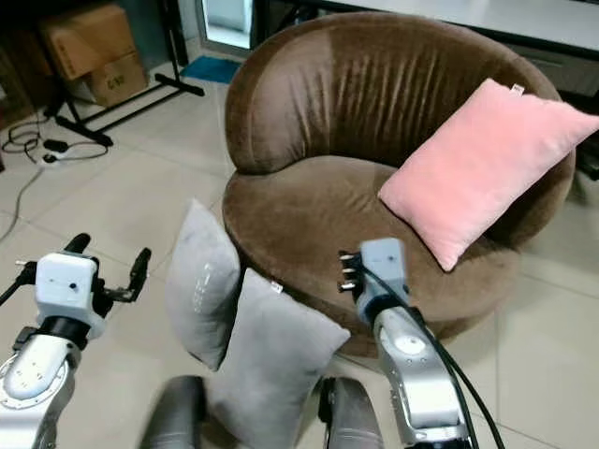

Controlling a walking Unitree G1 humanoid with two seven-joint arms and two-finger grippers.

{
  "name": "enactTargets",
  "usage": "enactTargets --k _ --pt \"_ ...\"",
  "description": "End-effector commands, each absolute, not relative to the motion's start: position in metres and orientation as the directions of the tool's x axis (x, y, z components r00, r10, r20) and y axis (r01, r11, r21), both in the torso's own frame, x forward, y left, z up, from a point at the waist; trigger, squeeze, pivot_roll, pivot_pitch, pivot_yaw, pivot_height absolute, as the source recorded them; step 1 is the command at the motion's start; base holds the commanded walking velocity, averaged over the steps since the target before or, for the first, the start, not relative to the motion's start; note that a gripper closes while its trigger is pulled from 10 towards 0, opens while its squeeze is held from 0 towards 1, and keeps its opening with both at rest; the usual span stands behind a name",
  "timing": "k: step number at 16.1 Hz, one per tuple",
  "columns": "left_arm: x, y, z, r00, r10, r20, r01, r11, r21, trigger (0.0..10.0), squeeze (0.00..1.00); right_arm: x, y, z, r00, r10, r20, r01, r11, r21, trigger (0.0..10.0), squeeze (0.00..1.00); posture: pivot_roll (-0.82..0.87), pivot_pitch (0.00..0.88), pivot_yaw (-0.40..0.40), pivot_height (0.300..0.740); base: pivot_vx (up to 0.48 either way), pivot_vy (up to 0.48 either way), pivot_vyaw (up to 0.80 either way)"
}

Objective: Move the pillow to the sofa from floor

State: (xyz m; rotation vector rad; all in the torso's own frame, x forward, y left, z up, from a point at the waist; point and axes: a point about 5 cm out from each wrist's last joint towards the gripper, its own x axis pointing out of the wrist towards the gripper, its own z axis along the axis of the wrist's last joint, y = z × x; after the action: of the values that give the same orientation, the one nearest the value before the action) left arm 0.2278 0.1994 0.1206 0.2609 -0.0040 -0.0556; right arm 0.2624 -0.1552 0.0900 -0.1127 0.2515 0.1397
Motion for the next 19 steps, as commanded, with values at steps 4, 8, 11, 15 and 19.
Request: enactTargets --k 4,8,11,15,19 --pt "0.227 0.198 0.120 0.999 -0.054 -0.008 0.054 0.960 0.276 10.0 0.00 0.264 -0.164 0.092 0.964 0.117 -0.240 -0.131 0.991 -0.039 10.0 0.00 0.01 0.000 -0.012 0.553 0.064 0.000 0.20" --pt "0.227 0.198 0.119 0.999 -0.052 -0.009 0.053 0.960 0.273 10.0 0.00 0.265 -0.159 0.091 0.958 0.152 -0.243 -0.161 0.987 -0.018 10.0 0.00 0.01 0.000 -0.013 0.538 0.000 0.000 0.00" --pt "0.226 0.198 0.119 0.999 -0.048 -0.013 0.050 0.960 0.274 10.0 0.00 0.264 -0.159 0.090 0.957 0.159 -0.243 -0.167 0.986 -0.011 10.0 0.00 0.01 0.000 -0.017 0.513 0.000 0.000 0.00" --pt "0.223 0.197 0.117 0.996 -0.079 -0.034 0.085 0.956 0.281 10.0 0.00 0.271 -0.151 0.087 0.945 0.215 -0.245 -0.224 0.974 -0.009 10.0 0.00 0.02 0.000 -0.009 0.473 0.000 0.000 0.00" --pt "0.226 0.192 0.114 0.981 -0.175 -0.079 0.190 0.942 0.278 10.0 0.00 0.286 -0.132 0.067 0.892 0.329 -0.309 -0.341 0.940 0.017 10.0 1.00 0.02 0.000 -0.009 0.463 0.000 0.000 0.00"
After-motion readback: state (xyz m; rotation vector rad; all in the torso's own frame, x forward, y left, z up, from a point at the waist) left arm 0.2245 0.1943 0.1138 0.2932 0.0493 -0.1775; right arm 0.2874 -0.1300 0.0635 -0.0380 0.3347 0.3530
